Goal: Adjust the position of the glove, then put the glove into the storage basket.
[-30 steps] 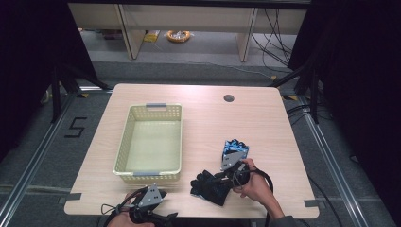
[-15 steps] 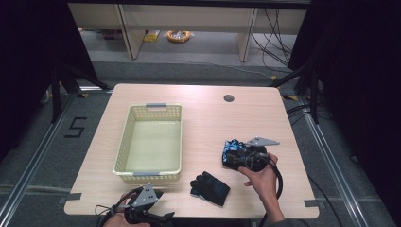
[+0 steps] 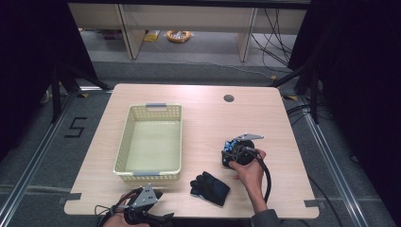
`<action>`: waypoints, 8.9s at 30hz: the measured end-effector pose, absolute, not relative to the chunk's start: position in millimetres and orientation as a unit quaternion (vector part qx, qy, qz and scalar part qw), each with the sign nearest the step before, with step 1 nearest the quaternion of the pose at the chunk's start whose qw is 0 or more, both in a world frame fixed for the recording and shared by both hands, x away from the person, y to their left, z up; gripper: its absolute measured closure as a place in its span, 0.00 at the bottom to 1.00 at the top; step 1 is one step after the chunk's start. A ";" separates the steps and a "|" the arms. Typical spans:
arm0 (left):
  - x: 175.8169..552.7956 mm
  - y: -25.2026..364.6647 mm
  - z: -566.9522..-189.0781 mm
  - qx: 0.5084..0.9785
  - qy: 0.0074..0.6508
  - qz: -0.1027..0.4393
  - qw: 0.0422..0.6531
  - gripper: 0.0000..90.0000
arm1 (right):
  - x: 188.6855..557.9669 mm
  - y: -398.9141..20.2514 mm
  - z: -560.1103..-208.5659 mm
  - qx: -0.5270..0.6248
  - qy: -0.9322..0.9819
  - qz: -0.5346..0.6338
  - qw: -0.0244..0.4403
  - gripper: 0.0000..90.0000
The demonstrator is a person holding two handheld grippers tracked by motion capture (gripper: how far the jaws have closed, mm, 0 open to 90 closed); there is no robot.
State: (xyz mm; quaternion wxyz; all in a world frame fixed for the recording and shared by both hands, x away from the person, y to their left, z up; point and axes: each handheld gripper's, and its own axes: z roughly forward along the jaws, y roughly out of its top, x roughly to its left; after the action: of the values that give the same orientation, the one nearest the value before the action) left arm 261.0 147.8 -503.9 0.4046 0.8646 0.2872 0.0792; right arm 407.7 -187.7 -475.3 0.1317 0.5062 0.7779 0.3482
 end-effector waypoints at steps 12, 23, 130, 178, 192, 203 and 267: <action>261.4 147.7 -503.7 0.860 0.284 0.082 0.416 0.24 | 419.1 -174.8 -490.4 0.525 0.781 0.309 0.137 0.59; 260.8 149.2 -502.9 0.865 0.284 0.082 0.406 0.24 | 419.7 -179.8 -501.5 0.492 0.800 0.297 0.170 0.87; 276.1 129.9 -511.3 0.879 0.266 0.080 0.388 0.25 | 292.2 -200.9 -474.4 0.403 0.828 0.380 0.088 0.54; 302.9 54.6 -506.0 0.918 0.183 0.097 0.339 0.66 | 340.9 -177.0 -497.4 0.419 0.850 0.319 -0.006 0.71; 294.6 56.5 -507.0 0.920 0.160 0.117 0.338 0.89 | 346.1 -179.0 -497.9 0.385 0.858 0.340 -0.002 0.89; 290.2 59.9 -503.1 0.915 0.165 0.112 0.351 0.92 | 340.3 -176.2 -489.7 0.370 0.858 0.357 0.009 0.92; 283.0 112.6 -396.4 0.887 0.167 0.132 0.410 0.91 | 332.4 -143.8 -375.8 0.273 0.869 0.409 0.051 0.92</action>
State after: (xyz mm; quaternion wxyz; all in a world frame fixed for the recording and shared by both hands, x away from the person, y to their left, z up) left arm 283.0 112.6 -396.4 0.4096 0.8871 0.1671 0.1318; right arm 332.4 -143.8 -375.8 0.0515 0.2729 0.8692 0.4090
